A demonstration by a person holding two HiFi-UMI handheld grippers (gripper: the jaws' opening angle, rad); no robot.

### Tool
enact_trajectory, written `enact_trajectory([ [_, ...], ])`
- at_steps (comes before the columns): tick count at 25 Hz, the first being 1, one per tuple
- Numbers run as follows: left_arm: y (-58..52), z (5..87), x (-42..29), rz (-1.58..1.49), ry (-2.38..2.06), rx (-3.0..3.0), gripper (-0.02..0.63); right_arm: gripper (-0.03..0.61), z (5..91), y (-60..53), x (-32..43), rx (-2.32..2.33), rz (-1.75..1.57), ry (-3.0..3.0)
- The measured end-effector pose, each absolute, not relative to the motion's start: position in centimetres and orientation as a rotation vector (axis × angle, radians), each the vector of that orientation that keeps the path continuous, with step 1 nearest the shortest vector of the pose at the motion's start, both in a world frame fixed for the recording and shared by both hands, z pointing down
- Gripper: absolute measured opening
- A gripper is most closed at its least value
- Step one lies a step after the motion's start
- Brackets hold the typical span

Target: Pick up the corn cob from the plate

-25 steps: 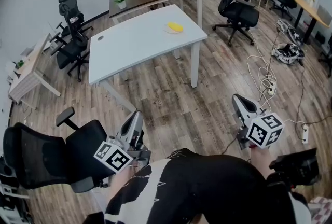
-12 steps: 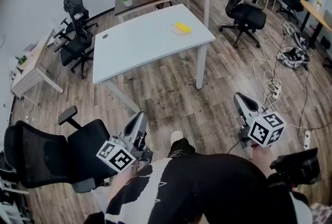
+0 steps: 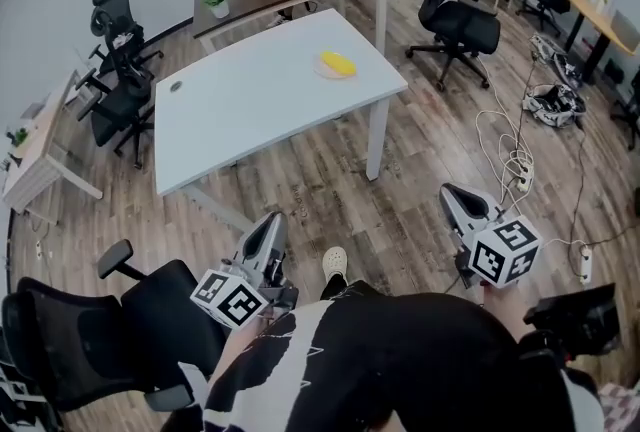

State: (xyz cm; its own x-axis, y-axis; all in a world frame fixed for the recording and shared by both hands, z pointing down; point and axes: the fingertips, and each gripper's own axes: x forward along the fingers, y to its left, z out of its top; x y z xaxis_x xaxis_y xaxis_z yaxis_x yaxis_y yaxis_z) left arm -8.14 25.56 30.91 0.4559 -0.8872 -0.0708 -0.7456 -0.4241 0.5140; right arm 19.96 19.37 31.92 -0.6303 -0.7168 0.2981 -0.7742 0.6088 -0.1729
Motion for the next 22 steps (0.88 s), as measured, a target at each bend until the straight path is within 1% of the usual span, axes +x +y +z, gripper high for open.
enact_trajectory([
  [11, 11.0, 30.0, -10.9, -0.439, -1.131, 2.358, 0.014, 0.015, 31.3, 6.1, 15.0, 1.317, 0.521, -2.604],
  [14, 8.0, 30.3, -12.5, -0.428, -1.166, 2.371, 0.014, 0.015, 31.5, 2.7, 13.7, 1.339, 0.540, -2.598],
  [18, 3.9, 31.8, -14.5, -0.365, -1.141, 2.321, 0.014, 0.015, 31.7, -1.3, 11.2, 1.350, 0.574, -2.609],
  [22, 0.7, 33.2, -14.5, -0.227, -1.013, 2.329, 0.014, 0.015, 32.9, -3.8, 9.6, 1.370, 0.596, -2.584],
])
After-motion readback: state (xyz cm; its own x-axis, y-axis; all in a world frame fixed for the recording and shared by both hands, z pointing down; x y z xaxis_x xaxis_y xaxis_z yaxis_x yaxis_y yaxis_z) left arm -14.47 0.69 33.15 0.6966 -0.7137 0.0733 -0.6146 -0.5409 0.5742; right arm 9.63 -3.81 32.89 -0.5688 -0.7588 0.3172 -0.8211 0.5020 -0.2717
